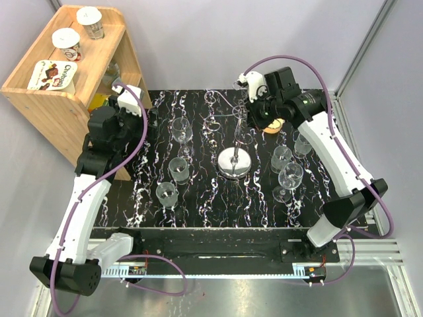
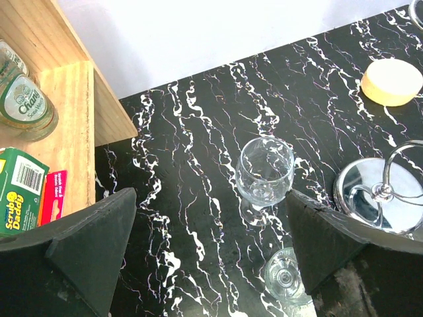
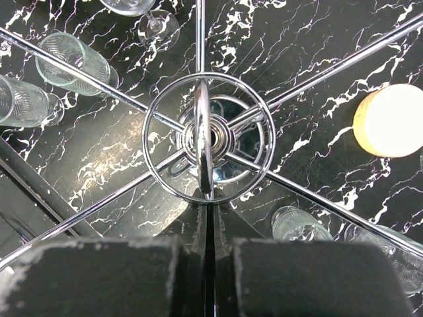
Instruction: Place the wine glass upside down on the wine glass rack
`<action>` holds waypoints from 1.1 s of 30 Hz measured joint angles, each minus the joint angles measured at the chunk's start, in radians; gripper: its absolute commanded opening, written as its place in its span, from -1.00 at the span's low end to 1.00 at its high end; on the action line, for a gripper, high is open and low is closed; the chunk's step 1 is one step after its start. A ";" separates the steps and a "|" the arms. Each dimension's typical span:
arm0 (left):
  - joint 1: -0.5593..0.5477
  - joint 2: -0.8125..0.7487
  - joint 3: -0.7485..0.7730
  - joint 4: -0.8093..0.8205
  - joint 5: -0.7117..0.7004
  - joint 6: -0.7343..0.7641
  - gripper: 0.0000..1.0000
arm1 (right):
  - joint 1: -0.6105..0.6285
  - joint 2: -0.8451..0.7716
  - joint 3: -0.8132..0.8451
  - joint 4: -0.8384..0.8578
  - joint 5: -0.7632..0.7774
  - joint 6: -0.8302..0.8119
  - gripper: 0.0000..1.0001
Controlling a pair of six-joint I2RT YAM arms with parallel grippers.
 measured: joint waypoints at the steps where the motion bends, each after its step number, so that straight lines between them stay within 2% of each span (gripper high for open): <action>1: 0.000 -0.001 0.000 0.000 0.000 0.000 0.98 | 0.000 -0.003 -0.005 0.008 0.001 0.000 -0.97; 3: 0.001 -0.002 0.000 0.000 0.000 0.000 0.98 | 0.001 -0.005 -0.011 0.017 0.001 0.000 -0.82; 8: 0.001 -0.004 0.000 0.000 0.000 0.000 0.98 | 0.011 -0.010 -0.027 0.041 0.007 0.002 -0.16; 11: 0.001 -0.004 0.000 0.000 0.001 0.000 0.98 | 0.014 -0.024 -0.026 0.071 0.016 0.001 0.04; 17: 0.001 -0.004 0.000 0.000 0.002 0.000 0.98 | 0.016 -0.032 0.022 0.080 0.046 -0.012 0.25; 23: 0.001 -0.004 0.000 0.000 0.003 0.001 0.98 | 0.021 -0.033 0.092 0.078 0.072 -0.024 0.36; 29: 0.001 -0.001 0.000 -0.008 0.029 0.016 0.98 | 0.021 -0.050 0.158 0.059 0.146 -0.044 0.37; 33: 0.001 0.024 0.011 -0.039 0.063 0.044 0.98 | 0.024 -0.135 0.111 0.072 0.246 -0.062 0.41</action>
